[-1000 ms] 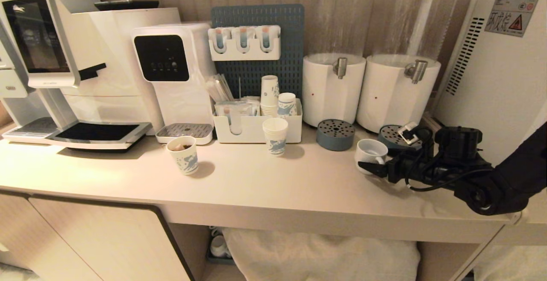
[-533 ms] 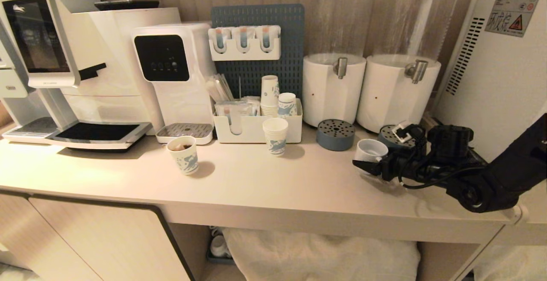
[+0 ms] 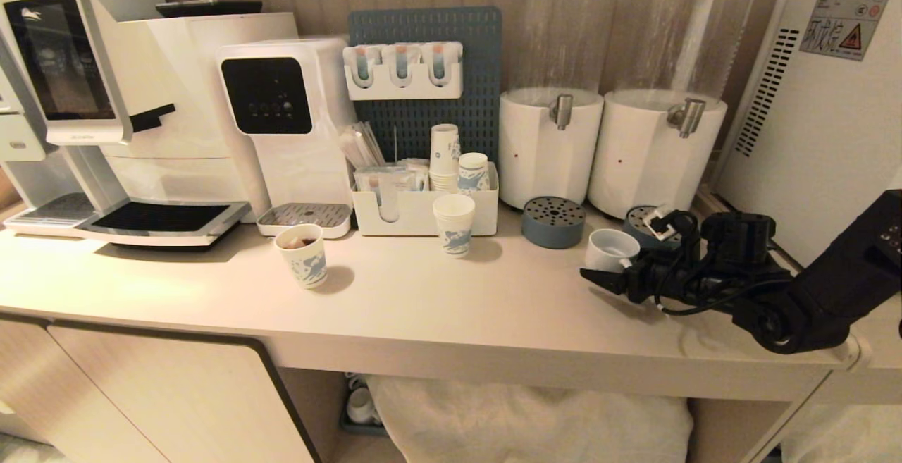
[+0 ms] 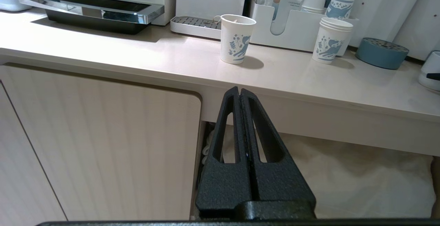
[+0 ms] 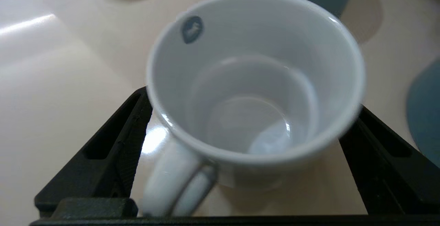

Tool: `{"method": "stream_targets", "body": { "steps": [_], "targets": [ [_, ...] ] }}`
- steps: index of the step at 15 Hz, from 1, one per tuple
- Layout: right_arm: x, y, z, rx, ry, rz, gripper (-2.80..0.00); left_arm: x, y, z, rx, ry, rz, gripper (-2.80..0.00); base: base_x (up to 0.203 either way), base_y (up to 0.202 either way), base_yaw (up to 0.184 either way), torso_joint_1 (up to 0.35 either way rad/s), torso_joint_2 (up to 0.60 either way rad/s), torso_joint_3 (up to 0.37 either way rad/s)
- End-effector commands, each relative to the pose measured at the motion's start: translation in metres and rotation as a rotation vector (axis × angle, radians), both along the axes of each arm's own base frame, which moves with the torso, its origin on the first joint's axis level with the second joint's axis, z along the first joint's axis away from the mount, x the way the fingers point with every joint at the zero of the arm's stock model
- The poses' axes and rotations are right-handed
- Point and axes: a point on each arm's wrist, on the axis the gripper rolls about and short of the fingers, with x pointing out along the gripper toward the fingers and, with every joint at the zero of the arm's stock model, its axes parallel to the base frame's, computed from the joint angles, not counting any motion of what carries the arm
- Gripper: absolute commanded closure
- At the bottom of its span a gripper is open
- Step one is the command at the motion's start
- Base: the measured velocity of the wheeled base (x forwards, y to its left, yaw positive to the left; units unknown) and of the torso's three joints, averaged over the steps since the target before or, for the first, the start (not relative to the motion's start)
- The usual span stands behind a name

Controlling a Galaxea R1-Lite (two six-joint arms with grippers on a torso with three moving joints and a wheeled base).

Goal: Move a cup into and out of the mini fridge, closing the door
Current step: Put the ceramic cup in the freezer

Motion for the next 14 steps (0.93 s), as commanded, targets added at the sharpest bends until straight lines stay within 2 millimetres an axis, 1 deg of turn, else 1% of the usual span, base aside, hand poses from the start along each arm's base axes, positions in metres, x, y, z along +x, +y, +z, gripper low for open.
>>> {"method": "stream_targets", "body": {
  "steps": [1,2,3,4,10,14],
  "targets": [
    [0.000,0.000,0.001,0.001,-0.006,0.005,-2.80,0.003,0.000,-0.011,-0.001,0.035,0.000,0.00,0.000,0.000,0.000,0.000,0.00,0.000],
    [0.001,0.001,0.001,0.001,-0.008,0.005,-2.80,0.003,0.000,-0.011,-0.001,0.035,-0.001,0.00,0.000,0.000,0.000,0.000,0.00,0.000],
    [0.001,0.001,0.000,0.001,-0.008,0.005,-0.07,0.003,0.000,-0.011,-0.001,0.035,-0.001,0.00,0.000,0.000,0.000,0.000,0.00,0.000],
    [0.001,0.001,0.000,0.001,-0.006,0.004,0.00,0.003,0.000,-0.011,-0.001,0.035,-0.001,0.00,0.000,0.000,0.000,0.000,0.00,0.000],
    [0.000,0.000,0.000,0.001,-0.001,0.005,0.00,0.003,0.000,-0.011,-0.001,0.035,0.000,0.00,0.000,0.000,0.000,0.000,0.00,0.000],
    [-0.008,0.000,0.012,0.003,-0.018,0.004,0.00,0.003,0.000,-0.011,-0.001,0.035,0.000,0.00,0.000,0.000,0.000,0.000,0.00,0.000]
  ]
}}
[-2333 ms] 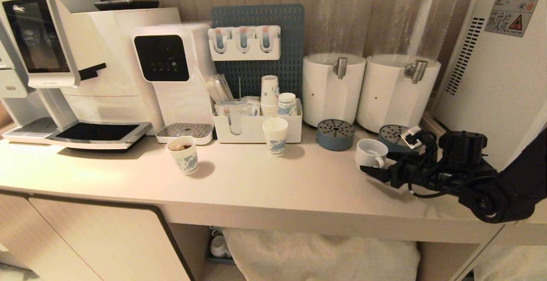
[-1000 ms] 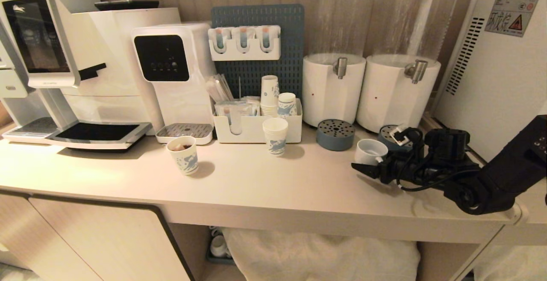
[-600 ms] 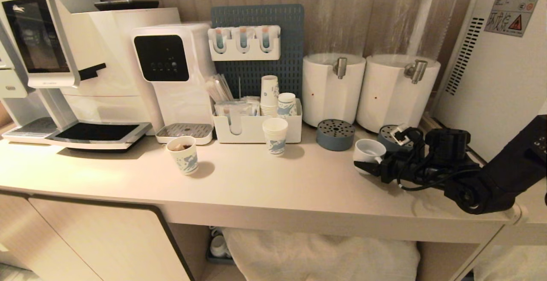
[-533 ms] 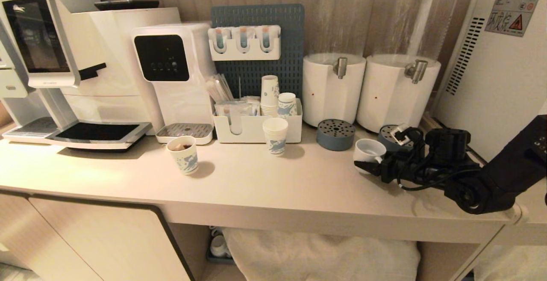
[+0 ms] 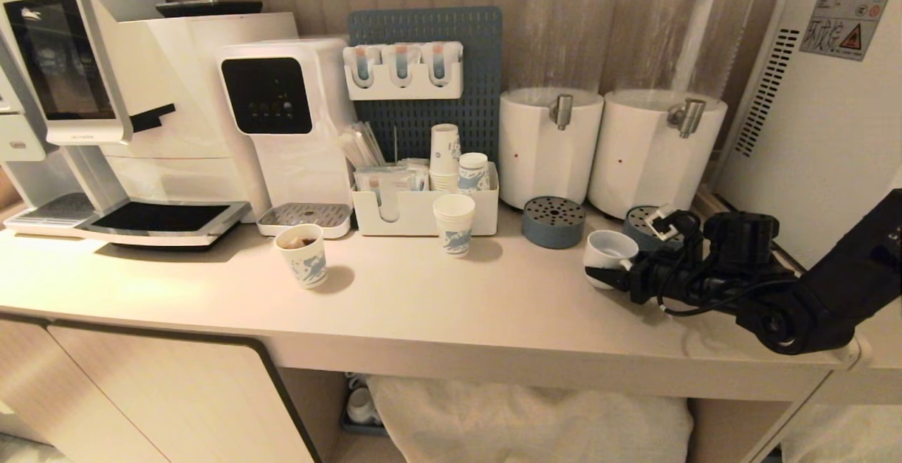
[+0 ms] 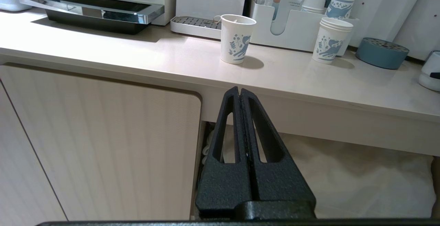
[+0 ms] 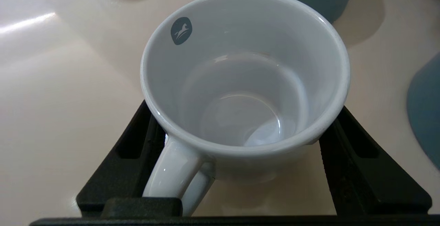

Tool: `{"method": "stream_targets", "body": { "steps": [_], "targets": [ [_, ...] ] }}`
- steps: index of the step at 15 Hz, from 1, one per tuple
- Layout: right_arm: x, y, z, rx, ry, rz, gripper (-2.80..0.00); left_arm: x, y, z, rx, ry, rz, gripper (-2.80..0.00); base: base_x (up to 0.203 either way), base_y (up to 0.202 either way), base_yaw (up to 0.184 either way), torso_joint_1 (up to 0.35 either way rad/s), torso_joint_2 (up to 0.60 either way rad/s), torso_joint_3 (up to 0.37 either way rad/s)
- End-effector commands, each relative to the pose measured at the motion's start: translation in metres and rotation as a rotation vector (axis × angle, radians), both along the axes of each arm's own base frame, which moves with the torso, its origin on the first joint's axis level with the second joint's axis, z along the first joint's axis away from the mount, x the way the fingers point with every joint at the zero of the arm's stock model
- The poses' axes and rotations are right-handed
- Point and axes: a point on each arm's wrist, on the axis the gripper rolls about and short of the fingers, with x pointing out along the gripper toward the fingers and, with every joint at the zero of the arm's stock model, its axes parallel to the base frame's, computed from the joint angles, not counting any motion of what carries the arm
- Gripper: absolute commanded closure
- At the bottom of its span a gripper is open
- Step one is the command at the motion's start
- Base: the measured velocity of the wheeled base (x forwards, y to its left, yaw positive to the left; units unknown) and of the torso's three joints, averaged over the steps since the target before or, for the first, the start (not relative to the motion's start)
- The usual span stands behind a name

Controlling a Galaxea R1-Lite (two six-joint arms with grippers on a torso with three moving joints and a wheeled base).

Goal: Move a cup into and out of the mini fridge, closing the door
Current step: Put the ceramic cup in the freezer

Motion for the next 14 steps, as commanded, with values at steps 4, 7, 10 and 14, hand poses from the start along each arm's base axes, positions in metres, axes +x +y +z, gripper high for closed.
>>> {"method": "stream_targets", "body": {
  "steps": [4,7,10,14],
  "targets": [
    [-0.017,-0.003,0.024,0.003,-0.048,-0.002,0.00,0.003,0.000,-0.011,-0.001,0.035,-0.001,0.00,0.000,0.000,0.000,0.000,0.00,0.000],
    [-0.029,-0.005,0.034,0.003,-0.059,-0.006,0.00,0.003,0.000,-0.011,-0.001,0.035,-0.001,0.00,0.000,0.000,0.000,0.000,0.00,0.000],
    [-0.043,-0.011,0.047,0.005,-0.081,-0.023,0.00,0.003,0.000,-0.011,-0.001,0.035,-0.002,0.00,0.000,0.000,0.000,0.000,0.00,0.000],
    [-0.079,-0.026,0.077,0.026,-0.126,-0.078,0.00,0.003,0.000,-0.011,-0.001,0.035,-0.001,0.00,0.000,0.000,0.000,0.000,0.00,0.000]
  ]
}}
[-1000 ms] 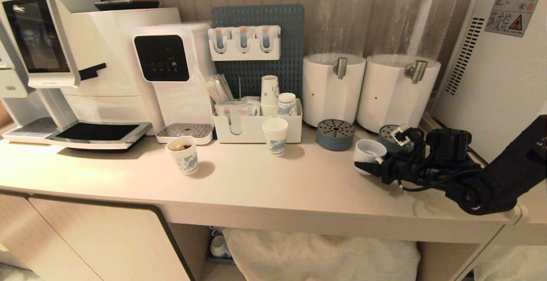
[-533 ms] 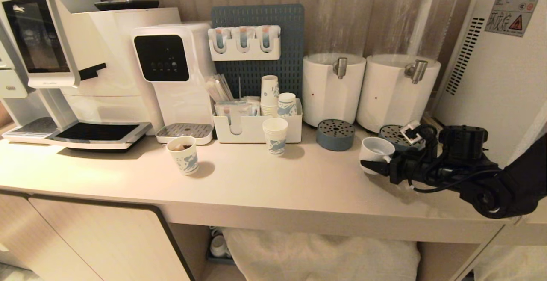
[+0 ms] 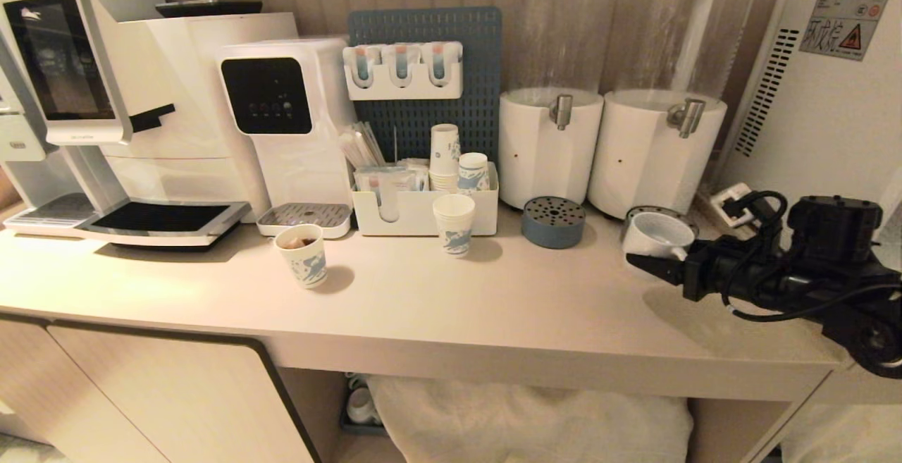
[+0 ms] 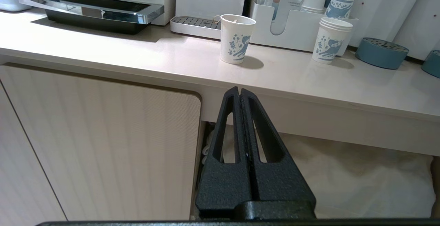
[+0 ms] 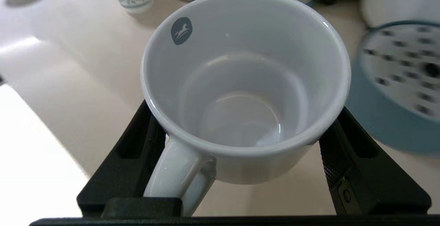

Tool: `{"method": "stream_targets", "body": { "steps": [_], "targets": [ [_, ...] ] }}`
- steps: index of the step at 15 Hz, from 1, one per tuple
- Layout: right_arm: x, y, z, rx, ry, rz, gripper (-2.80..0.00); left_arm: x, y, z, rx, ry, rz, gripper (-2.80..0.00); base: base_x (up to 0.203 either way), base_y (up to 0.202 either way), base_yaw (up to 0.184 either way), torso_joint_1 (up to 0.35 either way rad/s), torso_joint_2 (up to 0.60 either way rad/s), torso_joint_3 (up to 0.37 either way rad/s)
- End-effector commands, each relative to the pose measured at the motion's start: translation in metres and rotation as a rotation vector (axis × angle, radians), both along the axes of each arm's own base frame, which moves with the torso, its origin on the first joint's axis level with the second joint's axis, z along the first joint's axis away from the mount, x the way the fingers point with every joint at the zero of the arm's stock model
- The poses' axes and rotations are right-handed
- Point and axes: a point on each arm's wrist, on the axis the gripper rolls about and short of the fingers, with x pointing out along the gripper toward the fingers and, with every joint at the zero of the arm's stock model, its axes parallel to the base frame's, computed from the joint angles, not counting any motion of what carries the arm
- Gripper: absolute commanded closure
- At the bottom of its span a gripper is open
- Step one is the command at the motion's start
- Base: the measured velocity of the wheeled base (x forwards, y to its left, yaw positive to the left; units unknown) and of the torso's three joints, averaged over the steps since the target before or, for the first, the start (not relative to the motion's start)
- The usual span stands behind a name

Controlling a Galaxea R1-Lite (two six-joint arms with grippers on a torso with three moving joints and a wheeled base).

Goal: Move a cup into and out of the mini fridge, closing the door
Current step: Put the ceramic cup in the freezer

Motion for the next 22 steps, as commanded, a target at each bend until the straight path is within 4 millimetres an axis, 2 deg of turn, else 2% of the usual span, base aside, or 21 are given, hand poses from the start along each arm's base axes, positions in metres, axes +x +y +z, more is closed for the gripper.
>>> {"method": "stream_targets", "body": {
  "steps": [1,7,10,13,16,18,22],
  "targets": [
    [-0.027,-0.007,0.029,0.002,-0.073,-0.020,0.00,0.003,0.000,-0.011,-0.001,0.034,0.000,0.00,0.000,0.000,0.000,0.000,0.00,0.000],
    [-0.106,-0.016,0.063,0.023,-0.118,-0.073,0.00,0.003,0.000,-0.011,-0.001,0.034,-0.001,0.00,0.000,0.000,0.000,0.000,0.00,0.000],
    [-0.154,-0.016,0.084,0.058,-0.160,-0.111,0.00,0.003,0.000,-0.011,-0.001,0.034,-0.001,0.00,0.000,0.000,0.000,0.000,0.00,0.000],
    [-0.204,-0.015,0.095,0.068,-0.180,-0.154,0.00,0.003,0.000,-0.011,-0.001,0.034,0.001,0.00,0.000,0.000,0.000,0.000,0.00,0.000],
    [-0.251,-0.010,0.090,0.084,-0.181,-0.174,0.00,0.003,0.000,-0.011,-0.003,0.034,0.000,0.00,0.000,0.000,0.000,0.000,0.00,0.000],
    [-0.275,-0.007,0.082,0.091,-0.164,-0.175,0.00,0.003,0.000,-0.011,-0.003,0.034,0.001,0.00,0.000,0.000,0.000,0.000,0.00,0.000],
    [-0.312,-0.001,0.061,0.108,-0.121,-0.129,0.00,0.003,0.000,-0.011,-0.002,0.034,0.001,0.00,0.000,0.000,0.000,0.000,0.00,0.000]
  ]
}}
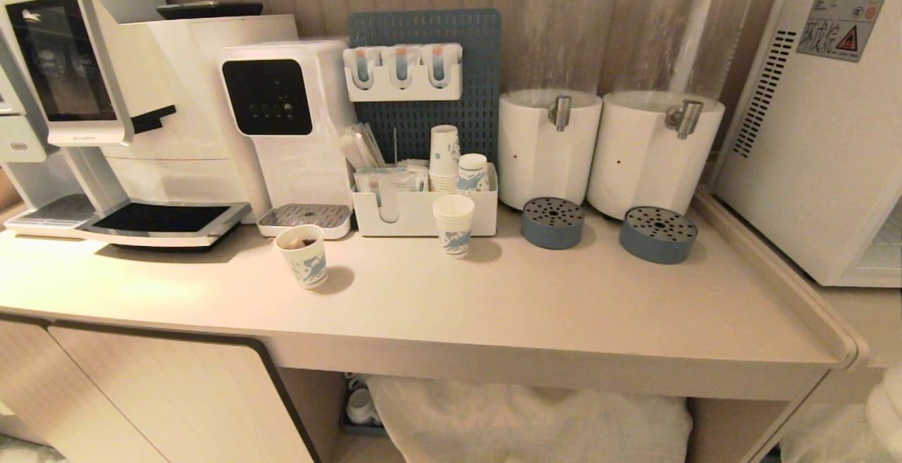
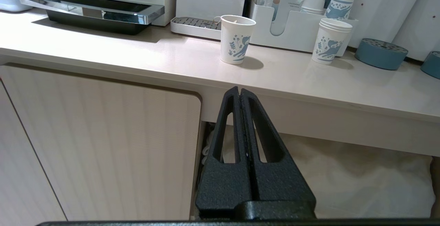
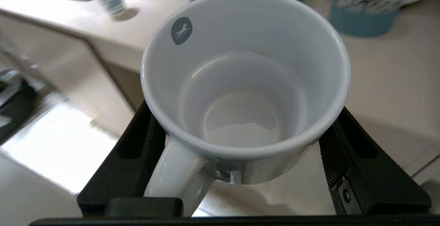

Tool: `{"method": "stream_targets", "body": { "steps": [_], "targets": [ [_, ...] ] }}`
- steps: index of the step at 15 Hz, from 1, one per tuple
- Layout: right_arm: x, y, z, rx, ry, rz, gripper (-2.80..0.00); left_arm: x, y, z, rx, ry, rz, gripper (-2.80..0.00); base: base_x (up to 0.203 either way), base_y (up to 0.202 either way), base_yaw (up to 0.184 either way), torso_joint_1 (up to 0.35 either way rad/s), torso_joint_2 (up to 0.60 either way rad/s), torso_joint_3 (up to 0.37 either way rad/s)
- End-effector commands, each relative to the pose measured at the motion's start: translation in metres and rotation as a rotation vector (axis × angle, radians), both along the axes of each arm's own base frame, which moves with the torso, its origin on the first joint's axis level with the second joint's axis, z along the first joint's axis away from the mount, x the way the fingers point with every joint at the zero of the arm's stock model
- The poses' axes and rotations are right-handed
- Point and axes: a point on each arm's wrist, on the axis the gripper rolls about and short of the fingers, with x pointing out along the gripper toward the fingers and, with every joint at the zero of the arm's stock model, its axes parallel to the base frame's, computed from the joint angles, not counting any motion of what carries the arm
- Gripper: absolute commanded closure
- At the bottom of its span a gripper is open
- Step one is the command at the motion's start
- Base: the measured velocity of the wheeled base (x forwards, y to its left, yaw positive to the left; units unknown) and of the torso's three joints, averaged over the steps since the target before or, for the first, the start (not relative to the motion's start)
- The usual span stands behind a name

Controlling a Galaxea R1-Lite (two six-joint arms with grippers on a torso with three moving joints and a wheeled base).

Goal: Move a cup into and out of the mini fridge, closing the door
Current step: Put the ceramic cup in the freezer

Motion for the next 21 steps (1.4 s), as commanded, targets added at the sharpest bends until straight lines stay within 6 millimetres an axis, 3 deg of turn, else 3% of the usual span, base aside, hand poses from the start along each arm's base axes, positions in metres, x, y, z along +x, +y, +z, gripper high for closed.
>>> {"method": "stream_targets", "body": {
  "steps": [1,8,10,12,15,18,21],
  "targets": [
    [-0.026,0.003,-0.007,0.008,-0.064,0.050,0.00,0.003,0.000,-0.011,-0.002,0.035,-0.001,0.00,0.000,0.000,0.000,0.000,0.00,0.000],
    [-0.061,-0.001,-0.041,0.025,-0.119,0.035,0.00,0.003,0.000,-0.011,-0.002,0.035,-0.001,0.00,0.000,0.000,0.000,0.000,0.00,0.000],
    [-0.067,-0.005,-0.054,0.008,-0.177,-0.152,0.00,0.003,0.000,-0.011,-0.002,0.035,-0.001,0.00,0.000,0.000,0.000,0.000,0.00,0.000],
    [-0.059,-0.008,-0.066,-0.007,-0.197,-0.331,0.00,0.003,0.000,-0.011,-0.002,0.035,-0.001,0.00,0.000,0.000,0.000,0.000,0.00,0.000],
    [-0.040,-0.011,-0.094,-0.055,-0.259,-0.454,0.00,0.003,0.000,-0.011,-0.002,0.035,-0.001,0.00,0.000,0.000,0.000,0.000,0.00,0.000],
    [-0.038,-0.012,-0.095,-0.080,-0.307,-0.493,0.00,0.003,0.000,-0.011,-0.002,0.035,-0.001,0.00,0.000,0.000,0.000,0.000,0.00,0.000],
    [-0.038,-0.010,-0.101,-0.186,-0.261,-0.417,0.00,0.003,0.000,-0.011,-0.002,0.035,-0.002,0.00,0.000,0.000,0.000,0.000,0.00,0.000]
  ]
}}
